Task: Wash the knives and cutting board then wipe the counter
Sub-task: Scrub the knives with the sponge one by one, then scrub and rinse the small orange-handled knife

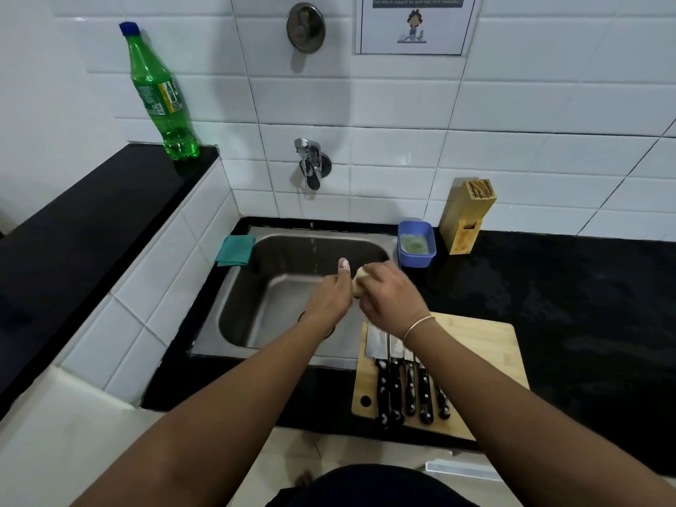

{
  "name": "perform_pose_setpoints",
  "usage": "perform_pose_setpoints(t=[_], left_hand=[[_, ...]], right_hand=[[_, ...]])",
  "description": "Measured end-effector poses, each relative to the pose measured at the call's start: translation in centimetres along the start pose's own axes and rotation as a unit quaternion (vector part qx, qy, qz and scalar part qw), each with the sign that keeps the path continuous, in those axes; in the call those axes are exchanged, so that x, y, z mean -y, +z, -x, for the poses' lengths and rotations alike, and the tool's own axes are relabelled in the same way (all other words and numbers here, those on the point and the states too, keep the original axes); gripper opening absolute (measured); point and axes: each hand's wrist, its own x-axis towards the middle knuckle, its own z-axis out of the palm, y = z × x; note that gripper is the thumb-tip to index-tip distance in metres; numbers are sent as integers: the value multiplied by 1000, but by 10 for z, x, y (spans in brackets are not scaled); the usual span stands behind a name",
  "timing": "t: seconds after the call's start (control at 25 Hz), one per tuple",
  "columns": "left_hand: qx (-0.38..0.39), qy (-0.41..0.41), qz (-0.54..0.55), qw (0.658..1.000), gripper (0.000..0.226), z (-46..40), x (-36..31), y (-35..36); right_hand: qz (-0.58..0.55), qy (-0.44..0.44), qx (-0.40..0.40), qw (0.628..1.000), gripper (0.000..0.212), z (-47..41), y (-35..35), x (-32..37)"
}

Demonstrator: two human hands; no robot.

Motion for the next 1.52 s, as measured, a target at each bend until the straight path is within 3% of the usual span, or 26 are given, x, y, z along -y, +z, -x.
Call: perform_pose_setpoints(t=[0.12,0.28,0.32,0.48,0.6,0.68,0.88,1.0,1.12,1.2,1.36,1.44,1.52], left_hand=[[-19,51,-49,997,84,0,4,-2],[-76,129,-201,968,82,2,-1,-8],[-99,167,-239,951,79,5,1,-9],[-151,292,-342,880,56,10,5,-10],[-146,322,-409,842,42,7,5,-6],[-143,323,-420,836,37,7,6,-6],[-93,303,-412,854,31,4,12,9],[-33,196,-344,918,26,-4,19,27],[25,87,-183,979,24,-11,21,49],[53,38,-90,994,24,-13,16,66],[98,-40,15,994,15,-14,3,93],[112,-38,4,993,16,-13,-1,97],[119,-7,-23,993,14,-11,-2,93]], right_hand=[[-20,139,-52,989,15,-8,-12,-16],[38,-48,32,998,21,0,-6,-11],[30,-35,45,998,23,-1,-7,-15],[-40,153,53,986,31,-11,-13,-27],[-50,108,82,989,31,-12,-10,-15],[-57,98,103,988,31,-6,-9,-16],[-69,240,132,959,29,20,-11,-53],[-106,376,67,918,23,48,-11,-74],[-95,468,89,874,24,86,-12,-92],[-94,503,104,853,21,110,-12,-100],[-98,526,143,833,35,136,-7,-104],[-76,497,137,854,44,134,-6,-101],[-73,425,93,897,43,117,-6,-95]])
